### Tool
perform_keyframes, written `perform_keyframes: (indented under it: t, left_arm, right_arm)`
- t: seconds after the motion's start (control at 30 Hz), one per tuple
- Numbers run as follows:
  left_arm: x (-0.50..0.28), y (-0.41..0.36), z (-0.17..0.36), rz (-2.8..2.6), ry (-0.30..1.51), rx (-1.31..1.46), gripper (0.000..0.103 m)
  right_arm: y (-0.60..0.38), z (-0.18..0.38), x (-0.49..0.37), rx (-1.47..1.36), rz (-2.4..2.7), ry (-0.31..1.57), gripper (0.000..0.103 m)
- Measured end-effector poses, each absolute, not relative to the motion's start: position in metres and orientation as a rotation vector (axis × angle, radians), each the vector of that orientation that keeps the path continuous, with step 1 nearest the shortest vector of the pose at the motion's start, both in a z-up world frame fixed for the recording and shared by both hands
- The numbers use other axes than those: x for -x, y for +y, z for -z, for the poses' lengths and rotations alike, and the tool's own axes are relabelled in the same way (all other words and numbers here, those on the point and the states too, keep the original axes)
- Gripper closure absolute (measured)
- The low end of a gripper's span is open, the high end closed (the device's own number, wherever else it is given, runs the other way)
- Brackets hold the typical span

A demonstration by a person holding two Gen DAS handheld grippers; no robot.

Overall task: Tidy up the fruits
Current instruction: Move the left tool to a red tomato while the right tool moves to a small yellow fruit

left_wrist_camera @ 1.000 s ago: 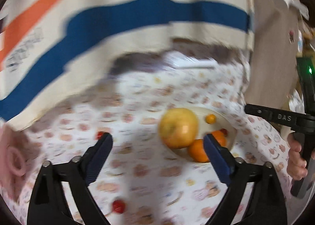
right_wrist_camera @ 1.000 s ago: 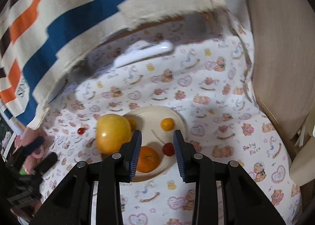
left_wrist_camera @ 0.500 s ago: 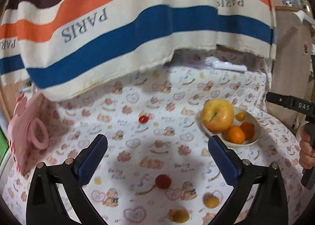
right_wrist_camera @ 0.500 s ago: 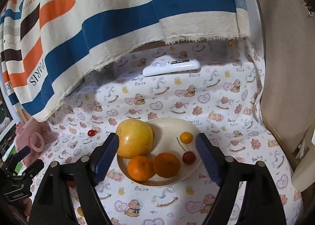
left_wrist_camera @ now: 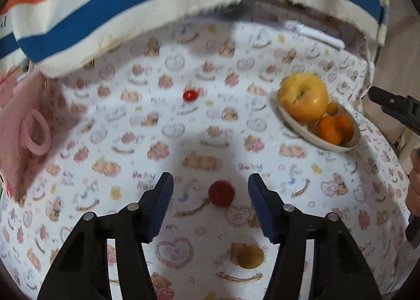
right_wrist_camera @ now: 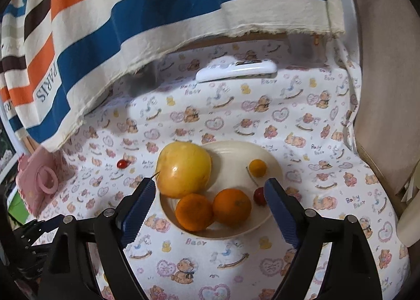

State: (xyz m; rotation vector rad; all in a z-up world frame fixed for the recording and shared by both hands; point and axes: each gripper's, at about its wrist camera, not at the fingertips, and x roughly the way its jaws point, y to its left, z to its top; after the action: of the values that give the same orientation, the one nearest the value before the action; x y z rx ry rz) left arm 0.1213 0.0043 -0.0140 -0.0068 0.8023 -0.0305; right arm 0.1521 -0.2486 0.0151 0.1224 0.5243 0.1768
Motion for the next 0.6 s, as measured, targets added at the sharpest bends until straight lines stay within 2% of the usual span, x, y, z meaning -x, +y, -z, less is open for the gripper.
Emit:
perform_keyframes:
  t: [0.27, 0.6]
  left_arm:
    - [-0.126, 0.003, 0.023, 0.058, 0.842, 0.028, 0.048]
    - [-0.134, -0.003, 0.041, 0.073, 0.905, 0.028, 0.056]
  right_arm:
    - [-0.222, -0.006, -0.146, -0.078, -0.216, 0.536, 0.017]
    - [-0.204, 0.006, -0.146, -0.031, -0.240, 0.567, 0.017]
